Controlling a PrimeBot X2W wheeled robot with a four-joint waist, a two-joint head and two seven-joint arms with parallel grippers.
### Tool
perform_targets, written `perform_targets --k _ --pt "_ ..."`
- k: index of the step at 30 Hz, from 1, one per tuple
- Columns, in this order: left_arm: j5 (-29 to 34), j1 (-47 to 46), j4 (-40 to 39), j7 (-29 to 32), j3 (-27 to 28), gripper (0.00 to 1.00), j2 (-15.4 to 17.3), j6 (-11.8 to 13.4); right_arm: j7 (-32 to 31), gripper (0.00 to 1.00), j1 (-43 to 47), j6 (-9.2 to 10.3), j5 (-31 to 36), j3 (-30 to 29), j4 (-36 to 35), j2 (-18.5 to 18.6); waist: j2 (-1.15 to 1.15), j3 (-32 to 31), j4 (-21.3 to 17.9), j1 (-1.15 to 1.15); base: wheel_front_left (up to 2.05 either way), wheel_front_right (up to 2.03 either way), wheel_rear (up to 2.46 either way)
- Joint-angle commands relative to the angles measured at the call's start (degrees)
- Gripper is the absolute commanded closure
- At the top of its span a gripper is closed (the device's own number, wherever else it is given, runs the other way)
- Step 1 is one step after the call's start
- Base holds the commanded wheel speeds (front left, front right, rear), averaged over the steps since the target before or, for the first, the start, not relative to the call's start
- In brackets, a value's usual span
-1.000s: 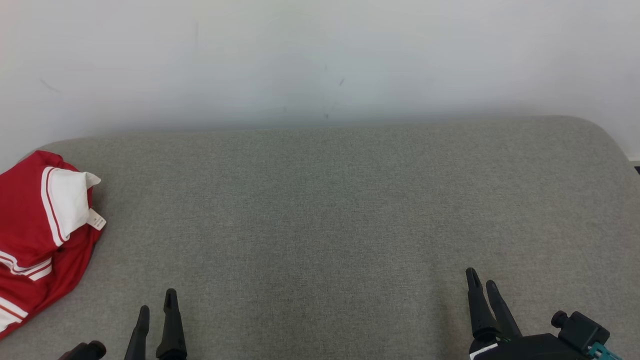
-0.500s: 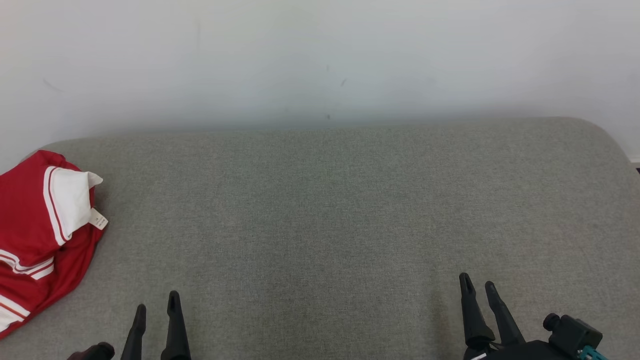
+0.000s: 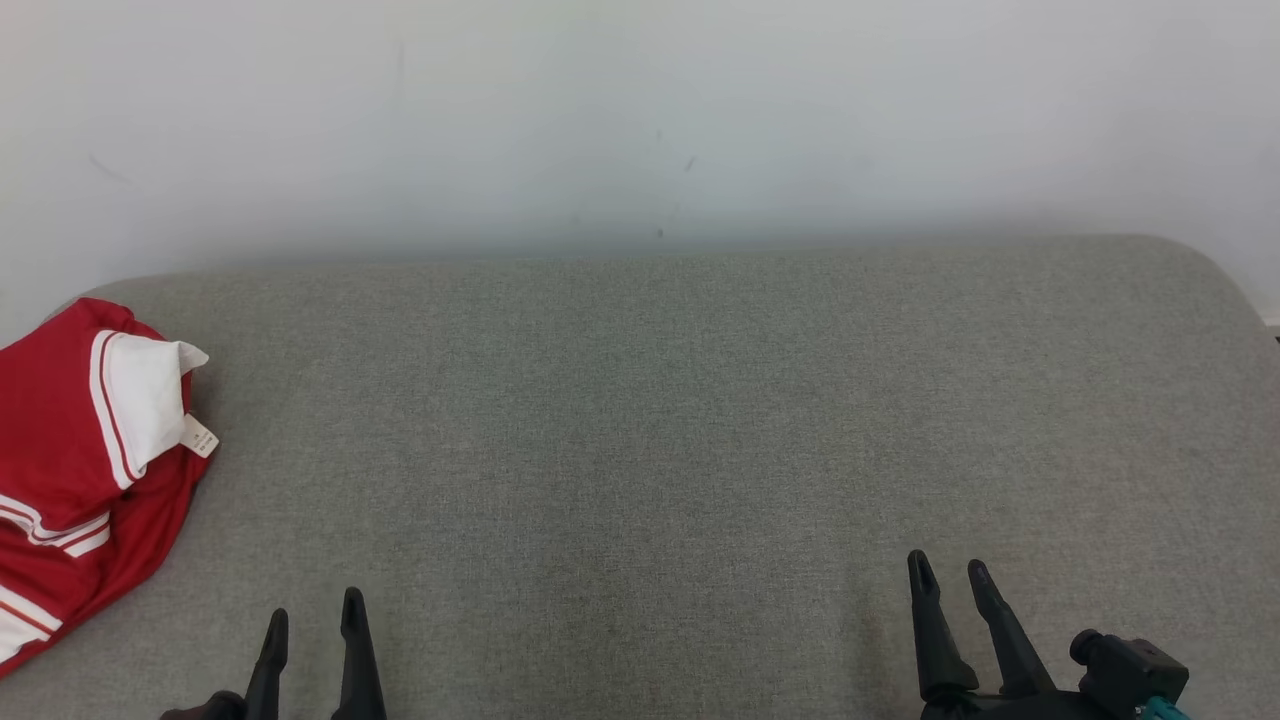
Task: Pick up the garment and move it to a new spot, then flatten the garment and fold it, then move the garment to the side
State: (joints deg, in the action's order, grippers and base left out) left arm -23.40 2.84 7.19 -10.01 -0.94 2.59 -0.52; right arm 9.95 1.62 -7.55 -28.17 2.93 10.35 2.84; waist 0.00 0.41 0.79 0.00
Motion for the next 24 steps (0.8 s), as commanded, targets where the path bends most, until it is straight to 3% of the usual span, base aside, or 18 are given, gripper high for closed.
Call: perform_targets --k 1,24 --pt "1.4 0.4 -0.6 -0.3 0.0 0.00 0.3 0.0 0.4 0.00 0.4 0.08 1.1 0.2 -0.3 0.0 0.00 0.0 0.0 0.00 0.00 0.00 0.00" --pt "12.3 2.3 -1.5 -3.2 -1.2 0.00 0.4 1.6 3.3 0.00 1.1 0.10 14.1 1.7 0.7 0.0 0.00 -0.5 0.1 0.00 0.00 0.00 0.00"
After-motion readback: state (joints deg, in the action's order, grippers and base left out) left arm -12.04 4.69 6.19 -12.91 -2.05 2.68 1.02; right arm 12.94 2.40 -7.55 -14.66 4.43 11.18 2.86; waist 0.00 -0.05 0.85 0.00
